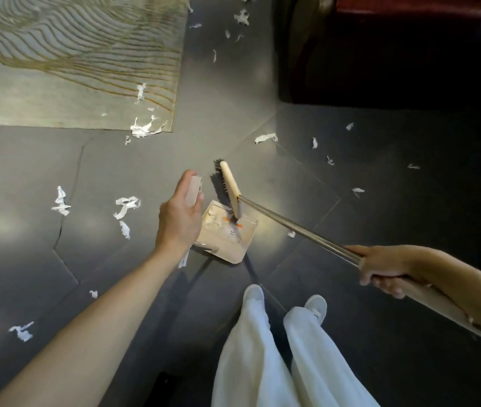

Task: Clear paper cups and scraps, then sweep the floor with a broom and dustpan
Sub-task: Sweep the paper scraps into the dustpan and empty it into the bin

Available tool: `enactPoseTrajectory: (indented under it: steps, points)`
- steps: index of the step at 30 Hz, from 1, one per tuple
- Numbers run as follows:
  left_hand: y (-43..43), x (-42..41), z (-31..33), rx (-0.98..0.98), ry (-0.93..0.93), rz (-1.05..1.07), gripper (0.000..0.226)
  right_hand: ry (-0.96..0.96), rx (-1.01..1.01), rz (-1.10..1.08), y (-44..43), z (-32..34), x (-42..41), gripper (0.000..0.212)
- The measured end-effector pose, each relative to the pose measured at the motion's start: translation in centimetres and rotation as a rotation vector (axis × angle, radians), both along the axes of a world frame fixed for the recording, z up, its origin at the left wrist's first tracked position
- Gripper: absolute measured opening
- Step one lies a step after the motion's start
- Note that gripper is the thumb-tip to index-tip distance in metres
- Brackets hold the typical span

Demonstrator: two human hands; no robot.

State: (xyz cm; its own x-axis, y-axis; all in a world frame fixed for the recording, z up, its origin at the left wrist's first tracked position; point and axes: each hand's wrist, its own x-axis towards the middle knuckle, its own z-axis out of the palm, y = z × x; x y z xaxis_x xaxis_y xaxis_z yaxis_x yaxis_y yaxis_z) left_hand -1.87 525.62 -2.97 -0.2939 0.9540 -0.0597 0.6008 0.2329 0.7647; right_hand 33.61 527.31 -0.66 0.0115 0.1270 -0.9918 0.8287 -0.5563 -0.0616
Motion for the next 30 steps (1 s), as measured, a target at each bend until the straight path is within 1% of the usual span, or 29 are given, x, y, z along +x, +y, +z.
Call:
enactPoseTrajectory:
  steps: [3, 6, 8, 11, 13, 16, 21, 24, 30]
  points:
    - [0.5, 1.5, 0.3, -0.019, -0.007, -0.125, 0.029, -0.100, 0.119, -0.080, -1.8, 0.3, 2.7, 0.080]
    - [1.6, 3.0, 0.4, -0.050, -0.006, -0.270, 0.026, -0.187, 0.216, -0.066, -3.6, 0.4, 4.6, 0.081]
    - [2.7, 3.8, 0.3, -0.099, -0.017, -0.362, 0.028, -0.236, 0.245, -0.065, -4.9, 0.0, 5.8, 0.082]
    - [3.6, 5.2, -0.2, -0.152, -0.021, -0.461, 0.035, -0.298, 0.237, -0.069, -6.6, -1.4, 7.2, 0.083]
    - [3.7, 6.8, -0.6, -0.141, -0.002, -0.499, 0.037, -0.269, 0.199, -0.109, -7.8, -2.6, 7.2, 0.076]
    - [3.3, 9.5, -0.8, -0.105, 0.022, -0.525, 0.036, -0.157, 0.126, -0.221, -10.0, -3.8, 6.2, 0.066]
    - [3.4, 12.8, -0.4, -0.068, 0.006, -0.516, 0.034, -0.024, 0.035, -0.246, -10.3, -2.4, 6.2, 0.069]
    - [3.9, 14.0, -0.2, -0.079, 0.004, -0.523, 0.035, -0.023, 0.060, -0.232, -9.1, -0.1, 7.9, 0.067]
    - [6.9, 17.8, 0.6, -0.057, -0.051, -0.520, 0.030, -0.094, 0.173, -0.321, -7.6, 3.2, 12.9, 0.069]
